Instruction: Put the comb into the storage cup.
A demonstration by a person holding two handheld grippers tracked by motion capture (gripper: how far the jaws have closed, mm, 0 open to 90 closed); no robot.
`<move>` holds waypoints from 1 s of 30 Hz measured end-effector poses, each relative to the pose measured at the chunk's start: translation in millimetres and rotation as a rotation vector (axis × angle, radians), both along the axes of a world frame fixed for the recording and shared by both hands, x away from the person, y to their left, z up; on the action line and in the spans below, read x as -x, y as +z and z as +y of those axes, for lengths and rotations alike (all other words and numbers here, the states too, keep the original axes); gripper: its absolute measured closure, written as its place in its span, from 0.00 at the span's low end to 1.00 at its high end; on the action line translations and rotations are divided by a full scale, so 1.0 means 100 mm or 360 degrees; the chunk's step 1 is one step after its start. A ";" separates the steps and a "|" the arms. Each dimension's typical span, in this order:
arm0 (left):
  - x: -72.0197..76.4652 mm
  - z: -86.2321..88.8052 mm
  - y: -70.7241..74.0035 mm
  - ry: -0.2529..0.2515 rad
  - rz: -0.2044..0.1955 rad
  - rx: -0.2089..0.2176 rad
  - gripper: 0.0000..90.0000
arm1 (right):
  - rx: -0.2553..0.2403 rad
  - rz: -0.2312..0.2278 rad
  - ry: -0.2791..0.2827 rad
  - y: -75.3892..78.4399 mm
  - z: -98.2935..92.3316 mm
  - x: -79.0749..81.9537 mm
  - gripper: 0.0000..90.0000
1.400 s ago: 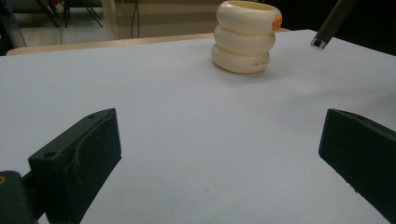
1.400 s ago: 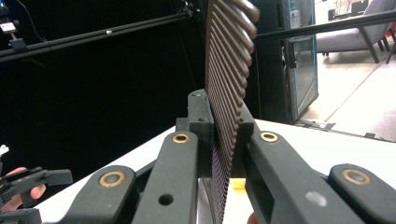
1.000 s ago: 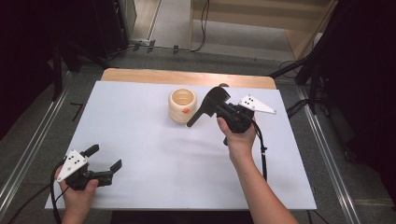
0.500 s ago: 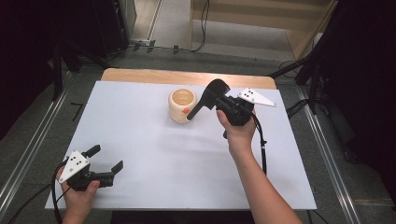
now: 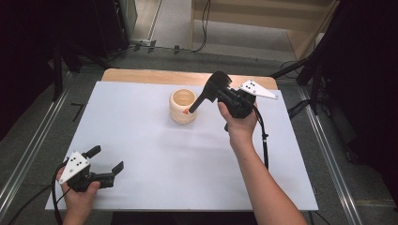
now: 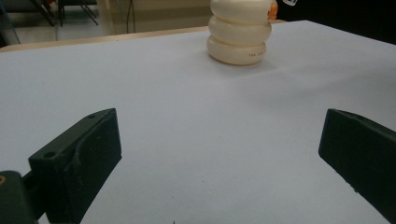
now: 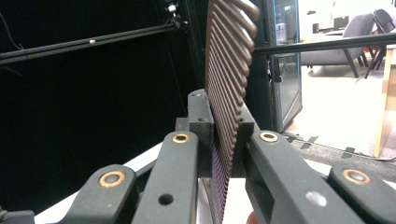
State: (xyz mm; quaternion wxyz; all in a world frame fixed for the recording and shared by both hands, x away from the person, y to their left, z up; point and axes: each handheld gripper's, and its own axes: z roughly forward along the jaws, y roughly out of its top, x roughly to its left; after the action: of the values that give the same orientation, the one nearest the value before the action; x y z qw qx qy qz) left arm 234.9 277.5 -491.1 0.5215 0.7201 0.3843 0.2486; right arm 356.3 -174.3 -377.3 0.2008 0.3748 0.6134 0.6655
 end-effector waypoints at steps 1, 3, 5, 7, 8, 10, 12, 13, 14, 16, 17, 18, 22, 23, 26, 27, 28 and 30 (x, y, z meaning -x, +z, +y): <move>0.00 0.00 0.00 0.0000 -0.0001 0.0004 0.00 | 0.0003 -0.0003 -0.0004 0.00 0.00 -0.01 0.92; 0.00 0.00 0.00 0.0000 -0.0002 0.0005 0.00 | 0.0002 -0.0005 -0.0004 0.01 0.01 -0.03 0.92; 0.00 0.00 0.00 -0.0002 -0.0002 0.0004 0.00 | 0.0007 -0.0005 -0.0003 0.02 0.03 -0.05 0.92; 0.00 0.00 0.00 -0.0003 -0.0003 0.0005 0.00 | 0.0009 -0.0012 -0.0003 0.03 0.04 -0.06 0.92; 0.00 0.00 0.00 -0.0001 -0.0002 0.0011 0.00 | 0.0007 -0.0007 -0.0001 0.03 0.04 -0.06 0.92; 0.00 0.00 0.00 -0.0005 -0.0004 0.0012 0.00 | 0.0007 -0.0014 -0.0005 0.04 0.05 -0.08 0.92; 0.00 0.00 0.00 -0.0003 -0.0004 0.0016 0.00 | 0.0006 -0.0017 -0.0006 0.06 0.06 -0.09 0.92; 0.00 0.00 0.00 -0.0003 -0.0004 0.0016 0.00 | 0.0010 -0.0016 -0.0012 0.06 0.06 -0.10 0.92; 0.00 0.00 0.00 -0.0003 -0.0005 0.0021 0.00 | 0.0017 -0.0017 -0.0014 0.07 0.07 -0.11 0.92; 0.00 0.00 0.00 -0.0004 0.0001 0.0022 0.00 | 0.0022 -0.0033 -0.0021 0.07 0.08 -0.12 0.92; 0.00 0.00 0.00 -0.0003 0.0001 0.0021 0.00 | 0.0030 -0.0038 -0.0023 0.08 0.09 -0.13 0.92; 0.00 0.01 0.00 -0.0003 0.0002 0.0024 0.00 | 0.0029 -0.0040 -0.0023 0.09 0.10 -0.13 0.92; 0.00 0.01 0.00 -0.0003 0.0005 0.0024 0.00 | 0.0026 -0.0048 -0.0018 0.09 0.13 -0.16 0.92; 0.00 0.01 0.00 -0.0004 0.0005 0.0025 0.00 | 0.0023 -0.0045 -0.0020 0.10 0.14 -0.17 0.92; 0.00 0.01 0.00 -0.0005 0.0007 0.0022 0.00 | 0.0017 -0.0041 -0.0028 0.09 0.15 -0.21 0.92; 0.00 0.01 0.00 -0.0005 0.0004 0.0023 0.00 | 0.0021 -0.0042 -0.0028 0.09 0.15 -0.22 0.92; 0.00 0.01 0.00 -0.0005 0.0004 0.0023 0.00 | 0.0020 -0.0041 -0.0028 0.09 0.15 -0.23 0.92; 0.00 0.01 0.00 -0.0005 0.0006 0.0023 0.00 | 0.0019 -0.0034 -0.0032 0.08 0.16 -0.25 0.92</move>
State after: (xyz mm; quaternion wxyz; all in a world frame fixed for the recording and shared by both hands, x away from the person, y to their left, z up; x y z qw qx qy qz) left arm 235.0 278.7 -491.0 0.5263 0.7175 0.3858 0.2437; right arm 381.3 -158.5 -369.0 0.2162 0.3727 0.6113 0.6638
